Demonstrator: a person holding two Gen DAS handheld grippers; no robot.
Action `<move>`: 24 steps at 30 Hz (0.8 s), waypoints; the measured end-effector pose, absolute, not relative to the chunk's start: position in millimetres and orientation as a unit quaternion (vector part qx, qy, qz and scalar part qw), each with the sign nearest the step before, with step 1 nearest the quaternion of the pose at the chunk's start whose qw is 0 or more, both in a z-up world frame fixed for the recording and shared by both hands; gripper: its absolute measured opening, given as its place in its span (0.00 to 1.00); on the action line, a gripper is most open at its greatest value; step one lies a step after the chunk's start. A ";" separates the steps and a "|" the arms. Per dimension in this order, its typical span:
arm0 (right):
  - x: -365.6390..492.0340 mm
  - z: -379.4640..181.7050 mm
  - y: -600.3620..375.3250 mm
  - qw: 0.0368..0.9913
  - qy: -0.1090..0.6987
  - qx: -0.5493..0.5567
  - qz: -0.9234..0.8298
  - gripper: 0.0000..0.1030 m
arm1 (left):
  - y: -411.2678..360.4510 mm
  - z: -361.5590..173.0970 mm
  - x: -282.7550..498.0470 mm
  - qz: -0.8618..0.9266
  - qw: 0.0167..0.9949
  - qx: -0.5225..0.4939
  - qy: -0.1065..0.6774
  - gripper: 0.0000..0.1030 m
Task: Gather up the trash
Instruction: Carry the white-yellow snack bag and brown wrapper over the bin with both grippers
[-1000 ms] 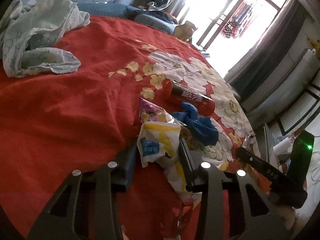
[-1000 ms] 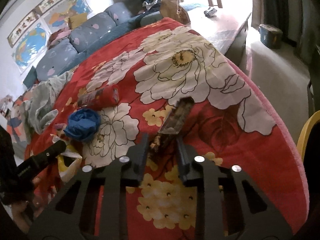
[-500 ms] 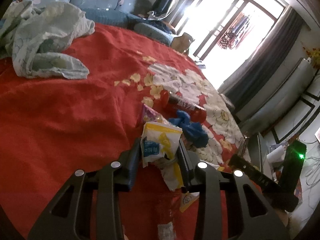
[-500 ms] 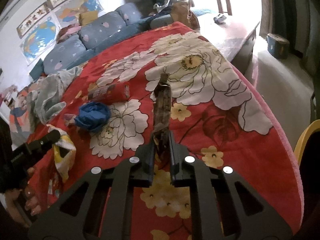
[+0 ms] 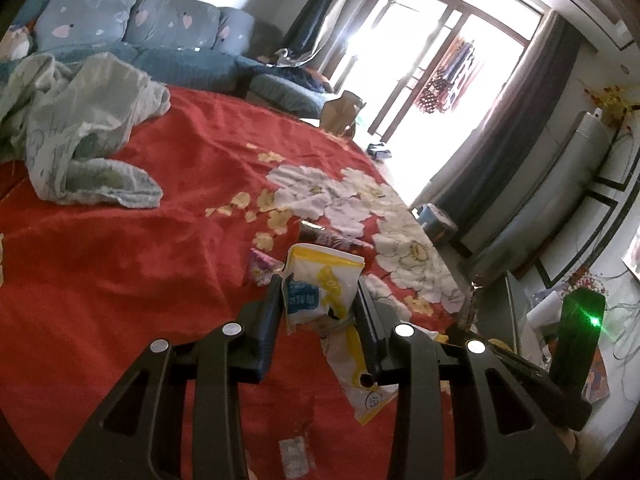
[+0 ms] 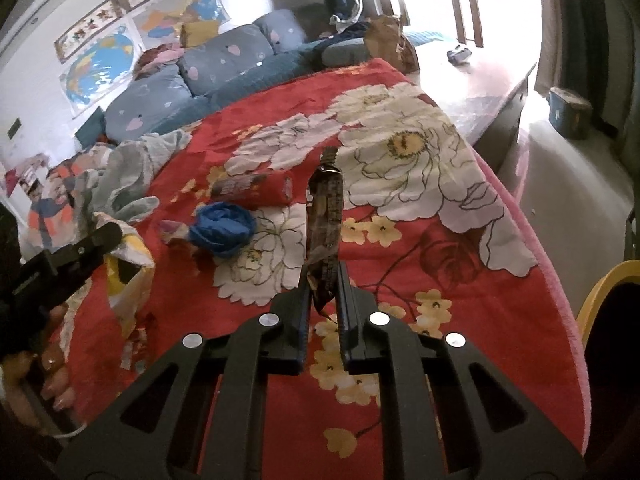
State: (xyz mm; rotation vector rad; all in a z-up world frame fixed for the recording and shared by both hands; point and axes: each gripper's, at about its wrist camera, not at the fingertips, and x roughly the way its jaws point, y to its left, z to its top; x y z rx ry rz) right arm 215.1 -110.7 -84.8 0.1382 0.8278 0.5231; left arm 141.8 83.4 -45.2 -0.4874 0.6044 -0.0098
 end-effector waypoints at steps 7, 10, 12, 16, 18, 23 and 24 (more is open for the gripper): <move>205.3 -71.5 -117.4 0.883 0.385 0.066 0.261 0.07 | 68.6 -32.1 137.4 -0.021 0.932 -0.224 0.284 0.32; 201.7 -65.6 -122.6 0.884 0.381 0.067 0.263 0.07 | 62.7 -28.8 136.8 -0.027 0.933 -0.220 0.282 0.32; 200.3 -62.3 -125.6 0.885 0.378 0.068 0.264 0.07 | 58.2 -26.8 135.7 -0.030 0.934 -0.217 0.281 0.32; 195.1 -55.4 -132.7 0.887 0.370 0.071 0.266 0.07 | 50.8 -22.1 133.4 -0.037 0.936 -0.210 0.279 0.32; 192.6 -52.9 -136.7 0.888 0.368 0.073 0.266 0.07 | 47.4 -19.5 132.2 -0.041 0.937 -0.207 0.278 0.32; 188.5 -46.2 -149.4 0.891 0.362 0.080 0.263 0.07 | 38.3 -14.6 131.2 -0.051 0.939 -0.199 0.276 0.32; 188.0 -45.1 -152.1 0.892 0.361 0.081 0.262 0.07 | 35.5 -13.5 131.2 -0.054 0.939 -0.196 0.276 0.32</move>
